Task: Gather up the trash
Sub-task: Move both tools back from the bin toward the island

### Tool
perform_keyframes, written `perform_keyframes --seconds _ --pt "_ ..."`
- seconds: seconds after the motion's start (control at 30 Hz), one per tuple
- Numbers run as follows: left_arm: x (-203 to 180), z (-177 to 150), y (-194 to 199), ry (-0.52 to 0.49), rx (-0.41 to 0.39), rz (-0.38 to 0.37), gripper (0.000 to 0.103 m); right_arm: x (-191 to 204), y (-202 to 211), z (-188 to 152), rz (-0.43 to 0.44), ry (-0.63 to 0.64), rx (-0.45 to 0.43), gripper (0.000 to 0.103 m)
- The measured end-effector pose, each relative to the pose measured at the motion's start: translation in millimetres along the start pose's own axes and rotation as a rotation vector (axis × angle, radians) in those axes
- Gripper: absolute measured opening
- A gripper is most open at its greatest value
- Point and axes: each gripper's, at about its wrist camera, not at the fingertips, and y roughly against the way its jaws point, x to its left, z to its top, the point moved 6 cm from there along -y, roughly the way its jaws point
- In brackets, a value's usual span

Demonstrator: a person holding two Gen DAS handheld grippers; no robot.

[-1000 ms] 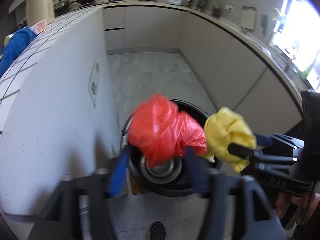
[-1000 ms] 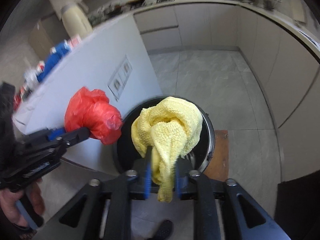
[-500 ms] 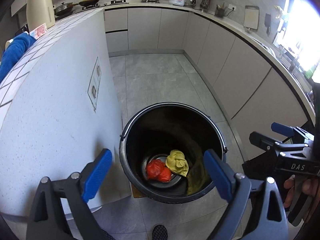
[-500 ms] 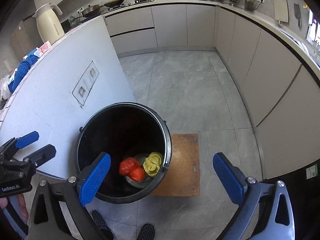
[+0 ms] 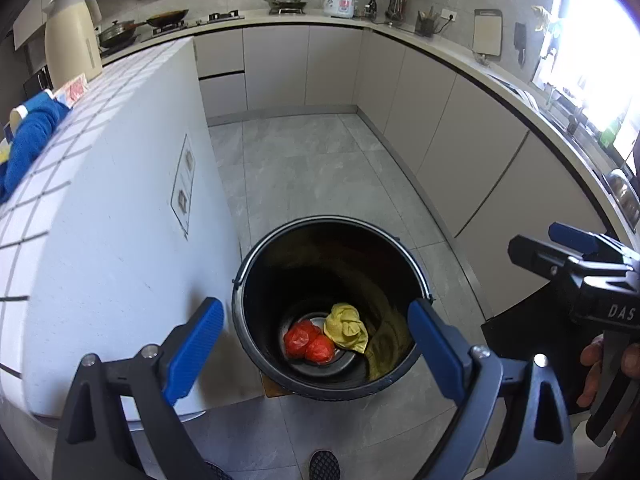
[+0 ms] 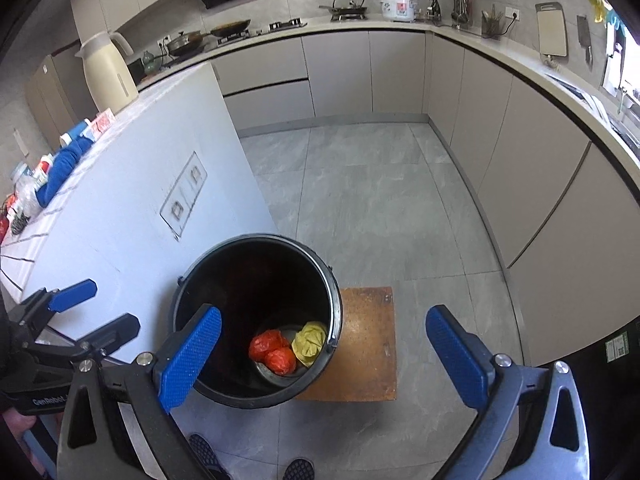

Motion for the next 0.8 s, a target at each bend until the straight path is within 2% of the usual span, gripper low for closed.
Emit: perform_keyframes --seconds 0.27,0.47,0.63,0.8 --pt "1 16 32 -0.018 -0.043 -0.017 0.095 13 41 21 0.015 -0.013 -0.075 0.103" --pt "23 30 64 0.007 -0.086 -0.007 0.095 44 72 46 0.043 0.008 -0.163 0.103" --pt "69 35 96 0.056 -0.141 0.067 0.095 93 96 69 0.106 0.04 -0.296 0.103" --pt "140 27 128 0.157 -0.204 0.13 0.095 158 95 77 0.147 0.122 -0.276 0.103"
